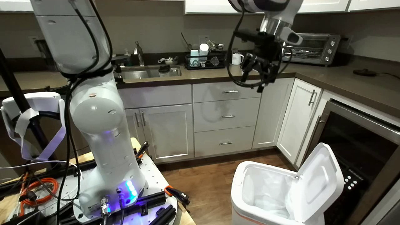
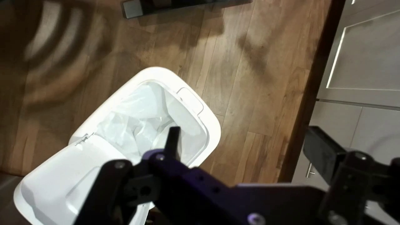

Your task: Close the bin

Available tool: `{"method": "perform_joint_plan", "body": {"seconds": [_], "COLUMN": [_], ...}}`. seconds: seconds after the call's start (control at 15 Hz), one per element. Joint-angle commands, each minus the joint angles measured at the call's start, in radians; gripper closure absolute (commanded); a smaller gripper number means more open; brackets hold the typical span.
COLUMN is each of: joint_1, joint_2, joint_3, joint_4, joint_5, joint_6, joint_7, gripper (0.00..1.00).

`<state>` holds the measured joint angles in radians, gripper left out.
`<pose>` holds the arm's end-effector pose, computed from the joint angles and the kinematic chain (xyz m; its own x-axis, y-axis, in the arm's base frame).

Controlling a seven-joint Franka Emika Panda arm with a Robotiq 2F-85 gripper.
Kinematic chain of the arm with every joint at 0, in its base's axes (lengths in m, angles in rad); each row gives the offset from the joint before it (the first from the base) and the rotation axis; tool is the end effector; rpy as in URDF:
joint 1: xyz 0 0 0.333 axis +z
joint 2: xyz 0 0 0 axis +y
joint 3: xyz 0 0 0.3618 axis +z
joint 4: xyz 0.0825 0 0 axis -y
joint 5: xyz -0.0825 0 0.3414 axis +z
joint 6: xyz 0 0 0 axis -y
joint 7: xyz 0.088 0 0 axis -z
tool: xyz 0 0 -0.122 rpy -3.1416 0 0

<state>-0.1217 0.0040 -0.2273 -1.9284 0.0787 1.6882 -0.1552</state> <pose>0.4620 -0.1587 0.5116 0.9543 -0.1932 -0.2279 -0.2222 -0.9689 -0.1092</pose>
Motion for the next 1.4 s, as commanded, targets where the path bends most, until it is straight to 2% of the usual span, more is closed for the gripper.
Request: {"method": "perform_joint_plan", "body": {"seconds": [0.0, 0.27, 0.47, 0.6, 0.73, 1.13, 1.33], "joint_1": [-0.059, -0.137, -0.195, -0.231, -0.245, -0.239, -0.233], "joint_2": [0.212, 0.458, 0.644, 0.75, 0.824, 0.895, 0.941], "joint_3": [-0.002, 0.023, 0.051, 0.069, 0.073, 0.096, 0.097], "joint_4": [0.075, 0.206, 0.372, 0.488, 0.605, 0.939, 1.081], "joint_5": [0.033, 0.039, 0.023, 0.019, 0.011, 0.02, -0.001], "joint_6": [0.152, 0.339, 0.446, 0.476, 0.395, -0.021, -0.01], "joint_7": [-0.121, -0.178, -0.176, -0.165, -0.11, 0.023, 0.044], "gripper": [0.0, 0.0, 0.0, 0.0, 0.0, 0.0, 0.0]}}
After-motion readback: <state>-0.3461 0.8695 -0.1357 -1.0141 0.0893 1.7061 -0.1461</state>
